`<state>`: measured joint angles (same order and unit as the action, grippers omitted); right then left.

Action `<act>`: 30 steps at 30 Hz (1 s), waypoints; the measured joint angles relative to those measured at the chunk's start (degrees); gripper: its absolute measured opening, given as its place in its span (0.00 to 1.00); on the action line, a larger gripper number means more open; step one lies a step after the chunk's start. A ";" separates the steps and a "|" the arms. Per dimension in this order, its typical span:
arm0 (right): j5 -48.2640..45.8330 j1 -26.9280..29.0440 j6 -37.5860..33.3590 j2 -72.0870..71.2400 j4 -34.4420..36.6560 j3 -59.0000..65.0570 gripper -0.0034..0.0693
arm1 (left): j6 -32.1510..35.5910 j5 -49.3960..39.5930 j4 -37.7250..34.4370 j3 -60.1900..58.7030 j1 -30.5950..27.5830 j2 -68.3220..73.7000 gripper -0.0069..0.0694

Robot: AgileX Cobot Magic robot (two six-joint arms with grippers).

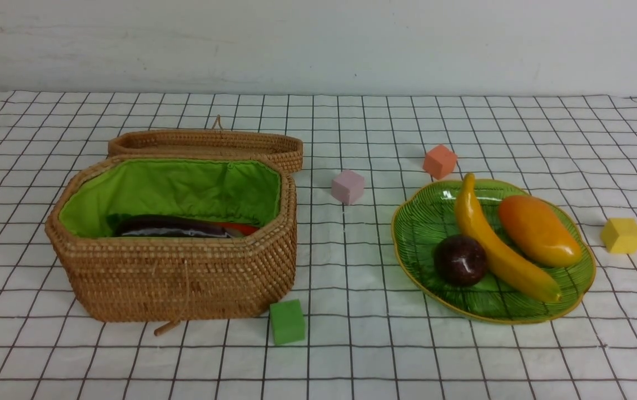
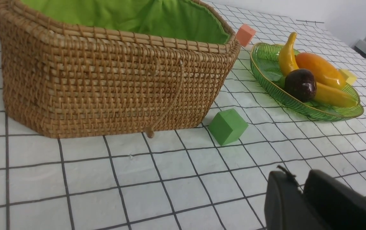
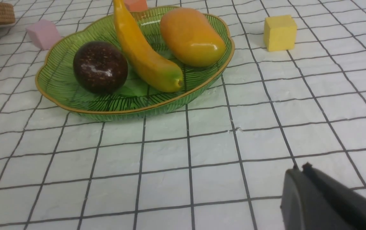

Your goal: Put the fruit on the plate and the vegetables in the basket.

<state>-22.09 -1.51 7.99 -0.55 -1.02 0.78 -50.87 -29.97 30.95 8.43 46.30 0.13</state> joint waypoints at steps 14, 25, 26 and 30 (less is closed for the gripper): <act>0.00 0.00 0.00 0.00 0.00 0.00 0.05 | 1.70 6.28 -2.78 0.00 -12.20 0.00 0.22; 0.00 0.00 0.00 0.00 0.00 0.00 0.05 | 42.52 19.13 -30.27 -2.07 -34.68 0.00 0.07; 0.00 0.00 0.00 0.00 0.00 0.00 0.05 | 43.64 19.64 -31.39 -2.84 -35.38 0.00 0.07; 0.00 0.00 0.00 0.00 0.00 0.00 0.06 | 41.88 20.67 -33.42 -9.55 -37.04 0.00 0.07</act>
<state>-22.09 -1.51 7.99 -0.55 -1.02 0.78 -9.00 -9.30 -2.47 -1.12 9.26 0.13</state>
